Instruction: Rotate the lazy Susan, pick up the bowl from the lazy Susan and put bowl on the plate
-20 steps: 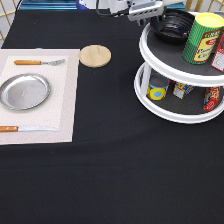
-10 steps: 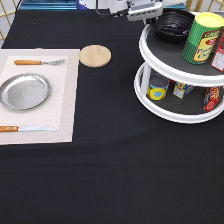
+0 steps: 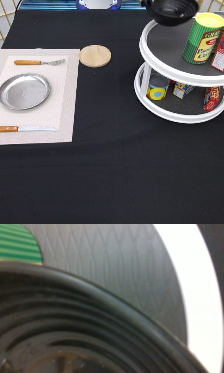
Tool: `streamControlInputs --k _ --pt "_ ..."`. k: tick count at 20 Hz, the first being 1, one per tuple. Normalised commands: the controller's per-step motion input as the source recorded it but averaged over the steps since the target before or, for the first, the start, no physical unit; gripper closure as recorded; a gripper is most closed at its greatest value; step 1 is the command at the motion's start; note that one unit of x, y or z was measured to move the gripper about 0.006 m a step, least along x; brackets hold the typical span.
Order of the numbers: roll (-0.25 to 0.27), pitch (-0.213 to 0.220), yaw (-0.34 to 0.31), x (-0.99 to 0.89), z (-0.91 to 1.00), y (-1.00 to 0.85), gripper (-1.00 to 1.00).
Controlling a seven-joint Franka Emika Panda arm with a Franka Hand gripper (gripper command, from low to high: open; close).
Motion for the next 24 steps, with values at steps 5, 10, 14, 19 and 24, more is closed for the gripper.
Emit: streamControlInputs --k 5,10,14,19,24 --pt "0.009 -0.002 0.0 0.23 0.01 -1.0 1.0" --pt "0.0 -0.06 -0.001 0.24 0.0 -1.0 1.0" --pt "0.0 -0.039 -0.021 0.18 0.0 -0.97 1.0" --pt "0.0 -0.054 -0.132 0.15 -0.03 -0.65 1.0" --pt "0.0 -0.012 -0.288 0.12 -0.09 -0.19 1.0"
